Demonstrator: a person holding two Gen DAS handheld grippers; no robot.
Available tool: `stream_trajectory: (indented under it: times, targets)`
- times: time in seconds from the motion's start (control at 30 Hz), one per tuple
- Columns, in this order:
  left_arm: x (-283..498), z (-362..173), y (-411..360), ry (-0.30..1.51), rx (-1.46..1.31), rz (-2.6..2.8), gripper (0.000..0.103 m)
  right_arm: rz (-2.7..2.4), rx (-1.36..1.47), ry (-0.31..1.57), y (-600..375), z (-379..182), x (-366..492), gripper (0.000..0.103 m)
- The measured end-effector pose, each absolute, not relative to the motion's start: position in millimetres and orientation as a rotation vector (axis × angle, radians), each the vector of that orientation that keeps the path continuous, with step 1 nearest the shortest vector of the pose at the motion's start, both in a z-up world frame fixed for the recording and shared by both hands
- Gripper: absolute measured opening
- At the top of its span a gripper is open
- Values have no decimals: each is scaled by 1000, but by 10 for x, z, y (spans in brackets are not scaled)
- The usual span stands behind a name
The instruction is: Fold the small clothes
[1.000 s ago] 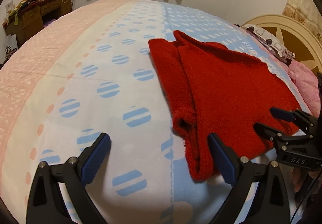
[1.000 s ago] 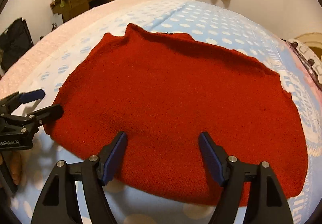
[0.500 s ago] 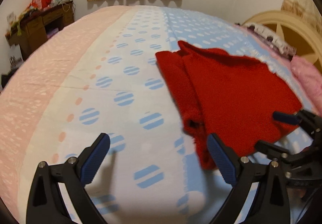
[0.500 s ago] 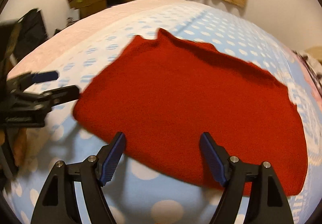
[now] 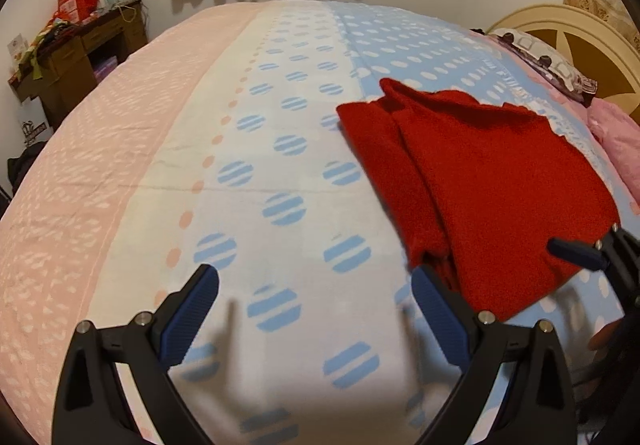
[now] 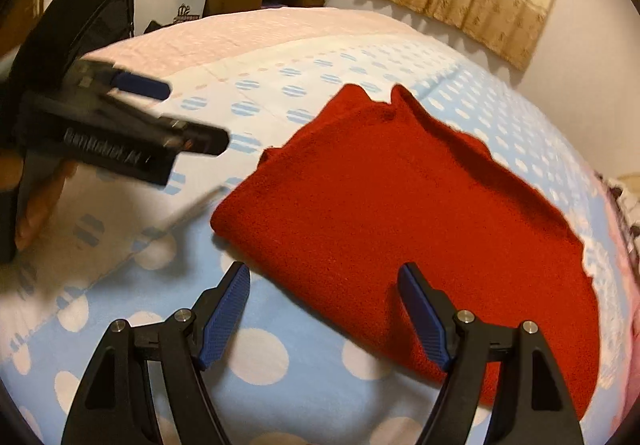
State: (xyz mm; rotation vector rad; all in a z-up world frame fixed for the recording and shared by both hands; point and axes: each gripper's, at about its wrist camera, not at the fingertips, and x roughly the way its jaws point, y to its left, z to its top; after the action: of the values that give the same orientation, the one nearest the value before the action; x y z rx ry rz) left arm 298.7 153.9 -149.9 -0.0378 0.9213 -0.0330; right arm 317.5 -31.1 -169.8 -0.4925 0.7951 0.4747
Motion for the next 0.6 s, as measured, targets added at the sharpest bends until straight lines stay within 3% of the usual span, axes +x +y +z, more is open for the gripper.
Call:
stream_trajectory:
  times: [0.6]
  targets:
    - [3847, -1654, 1383, 1027, -139, -176, 99, 458, -735, 678, 37, -1810, 2983, 77]
